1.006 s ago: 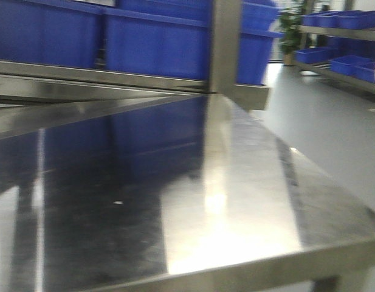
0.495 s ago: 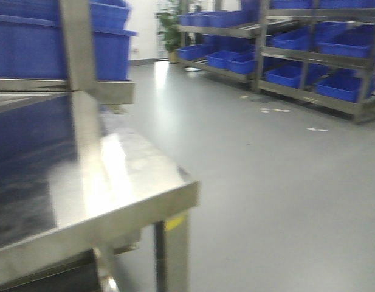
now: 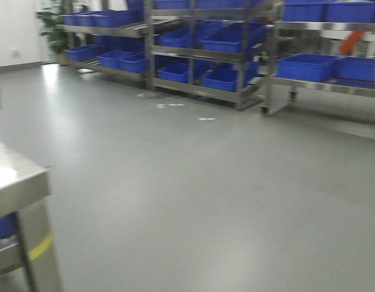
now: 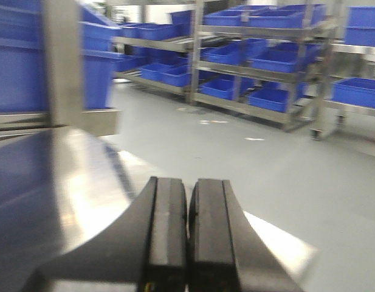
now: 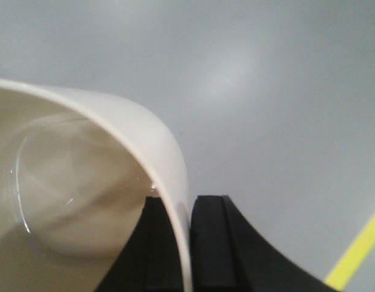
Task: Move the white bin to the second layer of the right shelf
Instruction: 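Drive along the yellow floor line carrying the bin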
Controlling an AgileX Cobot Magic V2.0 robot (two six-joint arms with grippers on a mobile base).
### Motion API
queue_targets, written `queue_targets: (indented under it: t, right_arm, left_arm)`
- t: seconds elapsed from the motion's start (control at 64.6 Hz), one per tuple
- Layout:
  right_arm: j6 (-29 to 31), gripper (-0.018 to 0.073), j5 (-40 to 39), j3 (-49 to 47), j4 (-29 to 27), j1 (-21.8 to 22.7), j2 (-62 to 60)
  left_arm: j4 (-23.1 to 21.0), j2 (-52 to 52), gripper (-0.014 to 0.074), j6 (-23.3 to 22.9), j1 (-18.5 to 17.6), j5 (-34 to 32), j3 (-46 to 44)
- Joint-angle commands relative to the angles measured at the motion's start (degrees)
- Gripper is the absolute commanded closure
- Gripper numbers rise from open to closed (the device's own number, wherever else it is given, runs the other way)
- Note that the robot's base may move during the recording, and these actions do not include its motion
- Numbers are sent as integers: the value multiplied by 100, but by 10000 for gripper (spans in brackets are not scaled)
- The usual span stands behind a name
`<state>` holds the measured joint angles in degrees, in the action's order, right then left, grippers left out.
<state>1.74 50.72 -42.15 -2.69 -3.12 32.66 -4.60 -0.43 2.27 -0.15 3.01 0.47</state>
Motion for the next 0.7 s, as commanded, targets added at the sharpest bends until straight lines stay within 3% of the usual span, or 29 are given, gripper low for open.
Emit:
queue_targets:
  t: [0.0,0.681]
  right_arm:
    - [36,482,-462,-164,-28,19,-14]
    - [36,482,-462,-164,-28,19,-14]
  left_arm:
    - [-30,-84,512,-30,6,-477,156]
    - [-30,-84,512,-30,6,-477,156]
